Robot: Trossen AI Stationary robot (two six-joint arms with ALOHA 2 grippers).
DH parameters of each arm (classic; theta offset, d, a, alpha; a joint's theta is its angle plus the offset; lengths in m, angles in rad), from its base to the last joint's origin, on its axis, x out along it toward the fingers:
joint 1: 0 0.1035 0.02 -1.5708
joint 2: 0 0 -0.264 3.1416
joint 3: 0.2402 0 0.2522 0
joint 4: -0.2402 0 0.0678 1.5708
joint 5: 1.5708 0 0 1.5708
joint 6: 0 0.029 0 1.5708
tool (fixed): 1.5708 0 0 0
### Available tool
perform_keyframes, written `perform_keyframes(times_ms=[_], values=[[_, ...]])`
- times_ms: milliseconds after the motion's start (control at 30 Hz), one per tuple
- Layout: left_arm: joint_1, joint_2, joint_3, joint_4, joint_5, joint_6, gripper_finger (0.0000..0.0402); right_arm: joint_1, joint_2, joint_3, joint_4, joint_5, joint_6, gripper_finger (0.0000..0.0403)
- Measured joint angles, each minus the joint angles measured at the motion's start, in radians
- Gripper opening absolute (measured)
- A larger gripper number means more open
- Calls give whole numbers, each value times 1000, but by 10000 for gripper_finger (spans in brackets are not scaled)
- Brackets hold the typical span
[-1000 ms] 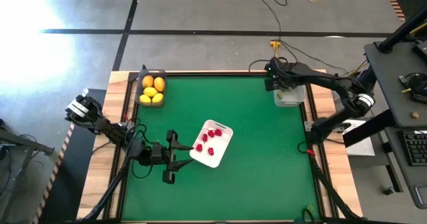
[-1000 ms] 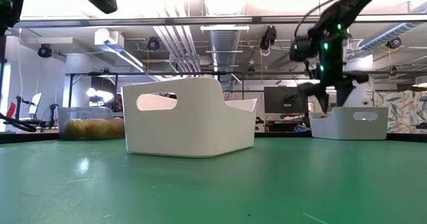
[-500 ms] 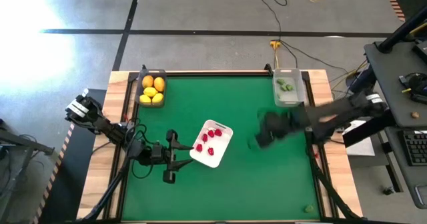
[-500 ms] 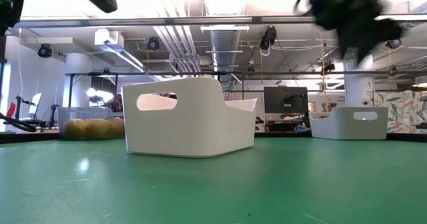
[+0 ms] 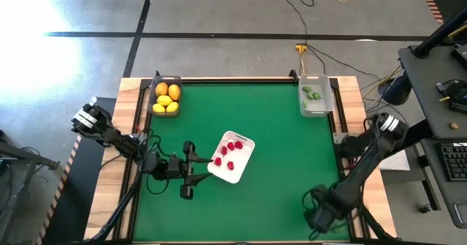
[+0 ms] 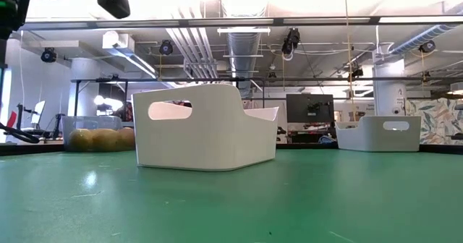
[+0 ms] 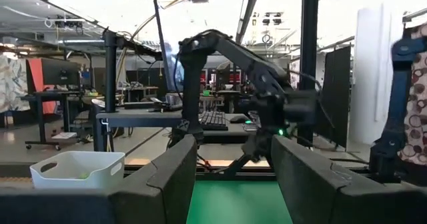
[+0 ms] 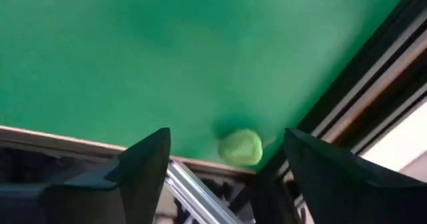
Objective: Sort produce into baskets
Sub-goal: Put the green chili pepper into the grey bin
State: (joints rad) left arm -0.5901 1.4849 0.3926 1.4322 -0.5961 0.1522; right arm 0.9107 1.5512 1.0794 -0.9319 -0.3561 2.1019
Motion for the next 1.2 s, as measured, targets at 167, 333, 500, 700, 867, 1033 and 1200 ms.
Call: perform_keyframes(times_ms=[167, 333, 500, 700, 867, 1033, 1200], values=[[4, 0, 0, 0, 0, -19, 178, 10, 101, 0, 33, -203, -47, 319], [4, 0, 0, 0, 0, -19, 178, 13, 173, 0, 56, -313, -137, 328], [4, 0, 0, 0, 0, -22, 178, 14, 210, 0, 128, -332, -151, 311], [4, 0, 0, -1, 1, -22, 178, 30, 247, 0, 168, -367, -169, 283], [4, 0, 0, -1, 1, -22, 178, 44, 279, -4, 187, -397, -199, 263], [5, 0, 0, -1, 2, -23, 178, 43, 294, -4, 206, -389, -238, 242], [5, 0, 0, 0, 2, -27, 178, 42, 298, -3, 209, -385, -263, 204]])
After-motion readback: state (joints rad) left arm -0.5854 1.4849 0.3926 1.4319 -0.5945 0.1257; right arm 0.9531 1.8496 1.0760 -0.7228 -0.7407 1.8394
